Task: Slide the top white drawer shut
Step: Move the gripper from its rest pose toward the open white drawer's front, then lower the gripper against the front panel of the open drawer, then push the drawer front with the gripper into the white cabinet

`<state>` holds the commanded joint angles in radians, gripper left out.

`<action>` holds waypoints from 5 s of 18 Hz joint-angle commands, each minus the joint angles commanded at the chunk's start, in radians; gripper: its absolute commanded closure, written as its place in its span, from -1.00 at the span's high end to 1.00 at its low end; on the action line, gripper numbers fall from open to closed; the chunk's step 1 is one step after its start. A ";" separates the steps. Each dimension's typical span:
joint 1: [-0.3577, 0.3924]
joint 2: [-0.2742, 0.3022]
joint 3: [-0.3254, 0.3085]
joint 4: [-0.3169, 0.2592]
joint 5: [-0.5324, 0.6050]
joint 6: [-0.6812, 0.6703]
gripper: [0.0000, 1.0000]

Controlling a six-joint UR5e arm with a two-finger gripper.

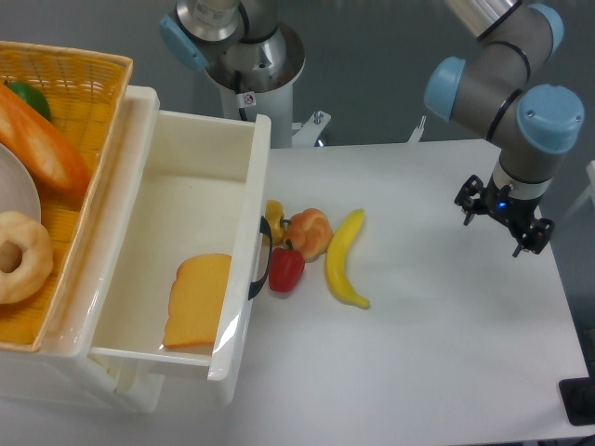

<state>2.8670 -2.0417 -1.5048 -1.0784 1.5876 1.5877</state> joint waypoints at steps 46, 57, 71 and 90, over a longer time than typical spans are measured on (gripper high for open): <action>-0.258 0.133 -0.045 -0.426 -0.535 -0.844 -1.00; -0.267 0.143 -0.037 -0.456 -0.591 -0.847 -1.00; -0.336 0.176 -0.038 -0.445 -0.615 -0.926 -1.00; -0.475 0.176 -0.045 -0.419 -0.611 -1.048 -1.00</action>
<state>2.3916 -1.8653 -1.5493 -1.4972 0.9771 0.5400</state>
